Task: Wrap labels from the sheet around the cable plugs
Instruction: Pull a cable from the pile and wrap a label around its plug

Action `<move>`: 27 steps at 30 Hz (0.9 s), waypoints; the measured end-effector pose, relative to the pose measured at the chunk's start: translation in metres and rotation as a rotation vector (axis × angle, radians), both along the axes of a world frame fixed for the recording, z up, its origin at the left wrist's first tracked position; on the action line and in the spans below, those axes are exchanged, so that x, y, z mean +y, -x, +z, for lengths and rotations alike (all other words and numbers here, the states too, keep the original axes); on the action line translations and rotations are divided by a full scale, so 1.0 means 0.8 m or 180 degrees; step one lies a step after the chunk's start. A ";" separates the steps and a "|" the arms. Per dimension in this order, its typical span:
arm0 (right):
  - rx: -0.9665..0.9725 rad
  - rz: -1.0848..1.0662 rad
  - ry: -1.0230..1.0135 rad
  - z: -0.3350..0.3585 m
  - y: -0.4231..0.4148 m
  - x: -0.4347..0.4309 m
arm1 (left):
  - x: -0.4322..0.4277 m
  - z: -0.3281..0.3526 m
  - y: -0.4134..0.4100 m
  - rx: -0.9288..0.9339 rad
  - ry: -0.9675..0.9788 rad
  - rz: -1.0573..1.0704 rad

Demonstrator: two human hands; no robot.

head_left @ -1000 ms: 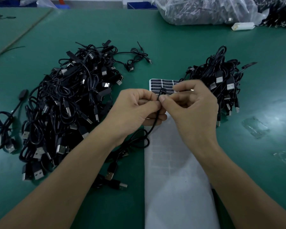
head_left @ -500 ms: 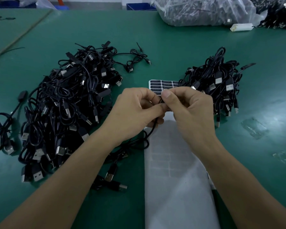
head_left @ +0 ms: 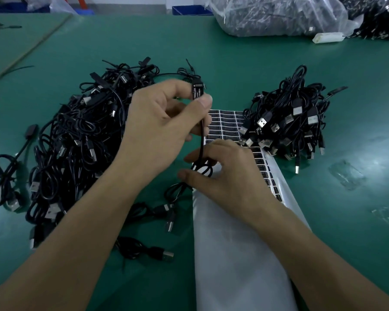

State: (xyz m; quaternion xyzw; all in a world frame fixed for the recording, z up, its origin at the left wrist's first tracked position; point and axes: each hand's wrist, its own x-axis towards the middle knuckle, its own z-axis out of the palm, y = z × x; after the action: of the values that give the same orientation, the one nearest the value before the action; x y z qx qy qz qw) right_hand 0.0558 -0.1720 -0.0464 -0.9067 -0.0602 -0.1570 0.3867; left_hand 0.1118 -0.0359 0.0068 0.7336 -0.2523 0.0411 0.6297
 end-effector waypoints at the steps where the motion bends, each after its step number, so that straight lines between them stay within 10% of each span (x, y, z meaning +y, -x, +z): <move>1: -0.0053 0.0058 -0.0122 -0.001 0.000 0.000 | 0.000 0.001 0.000 0.0082 0.0077 0.0034; 14: -0.0327 -0.0474 -0.1478 0.033 -0.009 -0.045 | 0.017 0.006 -0.016 0.1224 0.0906 0.0832; 27: -0.0153 -0.2419 -0.0266 0.109 -0.048 -0.158 | 0.031 -0.008 -0.021 -0.0027 -0.1855 0.1183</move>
State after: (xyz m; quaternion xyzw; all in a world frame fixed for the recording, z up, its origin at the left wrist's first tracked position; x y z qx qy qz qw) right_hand 0.0945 -0.2982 0.0410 -0.8439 0.2778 -0.3127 0.3360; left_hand 0.1287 -0.0114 0.0001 0.9158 -0.1181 0.0843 0.3744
